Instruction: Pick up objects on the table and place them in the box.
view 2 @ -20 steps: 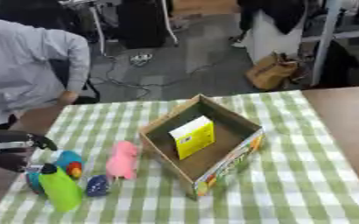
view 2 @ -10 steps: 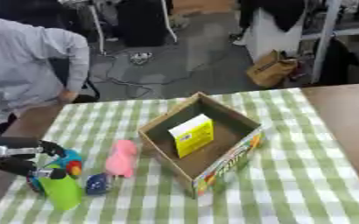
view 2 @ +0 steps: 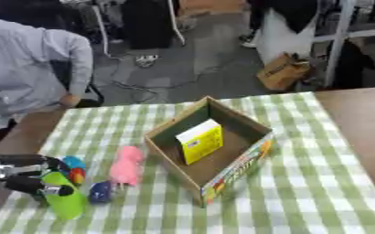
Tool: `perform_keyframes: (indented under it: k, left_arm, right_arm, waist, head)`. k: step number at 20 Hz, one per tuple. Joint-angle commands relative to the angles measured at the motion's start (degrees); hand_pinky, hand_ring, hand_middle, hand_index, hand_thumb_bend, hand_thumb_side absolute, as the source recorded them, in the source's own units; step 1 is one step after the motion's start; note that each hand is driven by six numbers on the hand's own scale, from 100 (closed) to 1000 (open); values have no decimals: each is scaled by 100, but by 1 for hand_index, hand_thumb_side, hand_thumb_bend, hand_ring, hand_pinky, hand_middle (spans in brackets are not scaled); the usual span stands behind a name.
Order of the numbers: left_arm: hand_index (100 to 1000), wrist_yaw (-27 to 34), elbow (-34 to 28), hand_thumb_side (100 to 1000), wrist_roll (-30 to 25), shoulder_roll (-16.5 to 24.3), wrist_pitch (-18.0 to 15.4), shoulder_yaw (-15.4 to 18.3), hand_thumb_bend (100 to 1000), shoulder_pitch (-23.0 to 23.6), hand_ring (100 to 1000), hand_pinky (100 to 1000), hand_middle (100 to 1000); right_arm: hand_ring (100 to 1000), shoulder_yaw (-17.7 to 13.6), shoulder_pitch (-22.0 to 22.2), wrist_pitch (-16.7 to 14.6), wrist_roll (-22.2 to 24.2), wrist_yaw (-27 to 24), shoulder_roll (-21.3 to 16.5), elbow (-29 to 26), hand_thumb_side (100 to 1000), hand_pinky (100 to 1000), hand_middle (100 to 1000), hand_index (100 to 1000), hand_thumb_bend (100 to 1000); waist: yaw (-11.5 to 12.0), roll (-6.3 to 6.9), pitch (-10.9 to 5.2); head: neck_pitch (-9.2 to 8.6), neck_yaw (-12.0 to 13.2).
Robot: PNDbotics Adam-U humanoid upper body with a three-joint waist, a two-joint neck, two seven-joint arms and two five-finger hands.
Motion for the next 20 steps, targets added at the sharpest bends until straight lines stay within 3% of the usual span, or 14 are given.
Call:
perform_keyframes:
  k: [1,10,12,13,14,15,20]
  left_arm:
    - [1000,-84,28,1000,38,168,-68,61,732,-18,891,830,934]
    - [995,-82,127,986,-90,148,-101,110,715,105,852,723,937]
    - [983,-43,137,946,-64,131,-86,133,708,122,832,674,928]
    - [963,-19,133,898,-36,122,-78,144,679,121,803,572,908]
    - [963,17,132,898,10,112,-63,155,679,122,803,572,908]
    - [941,54,130,836,63,104,-45,164,662,120,765,401,884]
    - [918,235,146,762,266,53,16,158,667,128,743,378,853]
  right_arm:
    - [890,-17,-71,-16,16,-42,-135,-88,1000,716,860,994,100]
    - [889,-44,-65,-36,-20,-55,-149,-88,1000,720,850,992,100]
    - [890,-49,-53,-32,-30,-62,-144,-88,1000,720,849,992,100]
    - [890,-52,-46,-28,-34,-64,-142,-88,1000,720,848,992,100]
    - [890,-54,-40,-25,-40,-65,-142,-88,1000,720,848,992,100]
    - [889,-60,-36,-23,-50,-66,-142,-88,1000,721,842,988,100]
    - [889,-78,-27,-24,-111,-70,-148,-88,1000,722,840,989,100]
  waist:
    - [7,33,-91]
    - [-7,2,-96]
    - [-5,-1,-95]
    - [-5,-3,-95]
    - [-5,-4,-95]
    - [-5,-6,-95]
    - [-11,-12,-100]
  head:
    - [-12,18]
    - [-32,25]
    - [-38,25]
    - [-42,27]
    - [-45,28]
    - [-45,30]
    - [-45,33]
